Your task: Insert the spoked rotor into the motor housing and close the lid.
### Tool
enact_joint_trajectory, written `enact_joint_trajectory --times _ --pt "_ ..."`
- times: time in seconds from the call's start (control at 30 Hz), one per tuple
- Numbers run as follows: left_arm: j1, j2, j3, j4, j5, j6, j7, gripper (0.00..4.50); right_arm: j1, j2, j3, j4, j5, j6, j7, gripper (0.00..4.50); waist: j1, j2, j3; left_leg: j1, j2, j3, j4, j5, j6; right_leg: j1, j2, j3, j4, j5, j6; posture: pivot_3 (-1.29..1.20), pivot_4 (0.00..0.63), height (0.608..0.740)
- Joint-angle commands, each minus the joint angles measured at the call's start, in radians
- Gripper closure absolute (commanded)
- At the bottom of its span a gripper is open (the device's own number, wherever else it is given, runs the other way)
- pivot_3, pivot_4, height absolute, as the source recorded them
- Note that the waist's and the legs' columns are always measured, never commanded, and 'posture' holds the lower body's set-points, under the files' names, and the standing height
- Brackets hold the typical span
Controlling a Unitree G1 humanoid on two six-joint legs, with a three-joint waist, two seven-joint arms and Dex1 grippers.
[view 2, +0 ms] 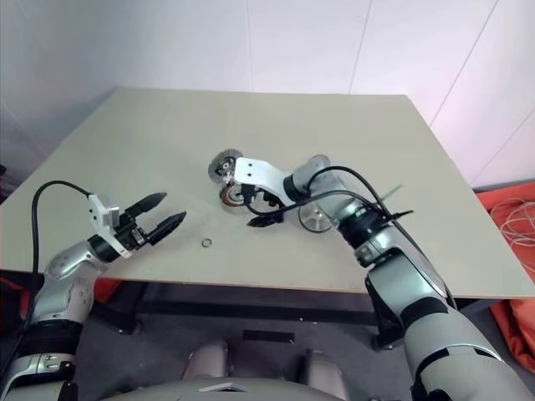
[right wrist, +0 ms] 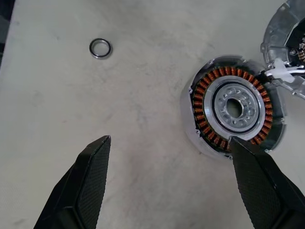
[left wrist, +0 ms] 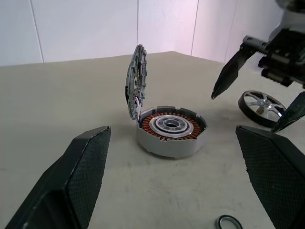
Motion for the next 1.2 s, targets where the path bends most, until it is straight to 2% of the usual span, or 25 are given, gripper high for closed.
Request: enact_joint_trajectory --times 0.03,0.3,0.67,0.8,1.13,1.2 --pt "0.005 0.009 0.021 -0.062 -0.027 0.011 -0.003 0.0 -0.089 0.043 0.01 0.109 -0.049 -0.074 0.02 0.03 0.0 0.0 0.0 0.0 0.0 0.0 0.0 0.0 0.0 0.0 0.0 0.0 0.0 0.0 0.0 0.0 0.0 0.74" --pt "0.046 -0.001 0.02 -0.113 -0.035 0.024 0.014 0.0 -0.166 0.123 0.025 0.329 -0.15 -0.173 0.037 0.03 -0.013 0.0 0.0 -0.002 0.0 0.0 0.0 0.0 0.0 -0.002 0.0 0.0 0.0 0.0 -0.001 0.0 0.0 0.74" --pt "0.051 -0.002 0.016 -0.134 -0.033 0.023 0.03 0.0 -0.199 0.188 0.001 0.475 -0.223 -0.24 0.015 0.03 -0.024 0.0 0.0 -0.002 0.001 0.0 0.001 0.0 0.0 -0.006 0.0 0.0 0.01 -0.004 -0.007 0.0 0.0 0.74" --pt "0.045 -0.003 0.015 -0.133 -0.029 0.018 0.034 0.0 -0.22 0.216 -0.003 0.519 -0.245 -0.26 -0.012 0.96 -0.024 0.0 0.0 -0.002 0.002 0.0 0.001 0.0 -0.001 -0.007 0.001 0.0 0.013 -0.005 -0.008 0.0 0.0 0.74" --pt "0.023 -0.012 0.008 -0.12 -0.012 0.002 0.043 0.0 -0.248 0.274 -0.001 0.579 -0.3 -0.311 -0.063 4.37 -0.024 0.001 0.001 -0.002 0.002 0.0 0.001 0.0 -0.001 -0.007 0.001 0.0 0.013 -0.005 -0.009 0.0 0.0 0.74" --pt "0.021 -0.014 0.007 -0.119 -0.009 -0.002 0.044 0.0 -0.248 0.282 0.001 0.576 -0.314 -0.329 -0.083 4.44 -0.025 0.001 0.001 -0.002 0.003 0.0 0.001 0.0 -0.001 -0.008 0.002 0.0 0.013 -0.006 -0.01 0.0 0.0 0.74"
